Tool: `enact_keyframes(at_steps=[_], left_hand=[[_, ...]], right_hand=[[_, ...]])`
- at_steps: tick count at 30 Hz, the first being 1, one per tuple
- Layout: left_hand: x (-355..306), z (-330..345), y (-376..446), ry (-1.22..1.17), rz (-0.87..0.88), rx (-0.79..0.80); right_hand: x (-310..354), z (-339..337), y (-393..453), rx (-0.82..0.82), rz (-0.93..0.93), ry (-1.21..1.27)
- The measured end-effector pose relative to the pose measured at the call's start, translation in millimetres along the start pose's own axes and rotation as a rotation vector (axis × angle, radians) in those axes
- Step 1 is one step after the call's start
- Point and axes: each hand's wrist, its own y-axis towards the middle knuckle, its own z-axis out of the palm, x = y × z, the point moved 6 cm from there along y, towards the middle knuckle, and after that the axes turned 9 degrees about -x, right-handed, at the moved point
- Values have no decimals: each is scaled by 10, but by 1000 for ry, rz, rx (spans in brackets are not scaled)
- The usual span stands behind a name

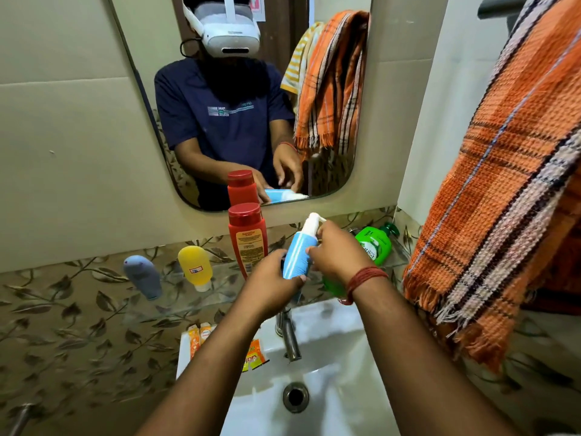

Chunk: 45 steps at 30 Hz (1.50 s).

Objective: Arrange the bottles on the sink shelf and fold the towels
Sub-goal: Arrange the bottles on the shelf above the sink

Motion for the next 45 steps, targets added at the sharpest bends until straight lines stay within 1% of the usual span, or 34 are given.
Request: enact_keyframes(at_steps=[3, 5, 7, 10, 12, 16, 23, 30, 36, 45], left_hand=[[-56, -35, -85, -196, 35, -17], [-113, -46, -76, -304, 42, -37], [-182, -32, -50, -327, 74, -76], [-256, 3, 0, -272, 140, -194], [-261, 40, 51, -231, 150, -247], [-216, 152, 140, -156, 94, -216], [-163, 249, 197, -75, 59, -205], [-77, 290, 223, -104, 7, -174], [-104, 299, 230, -102, -7, -165], [-130, 324, 221, -114, -22, -142]], right_hand=[[-87, -18, -52, 3, 99, 236], [-81, -57, -32, -8, 124, 375], [-41, -94, 2, -8, 105, 457], [15, -106, 56, -5, 49, 503], [36, -104, 106, -13, 7, 479], [35, -80, 225, 27, -59, 389], [-64, 37, 339, 65, -58, 281], [-98, 128, 357, 53, -88, 243], [-131, 148, 391, 27, -107, 231], [-175, 146, 396, 31, -117, 230]])
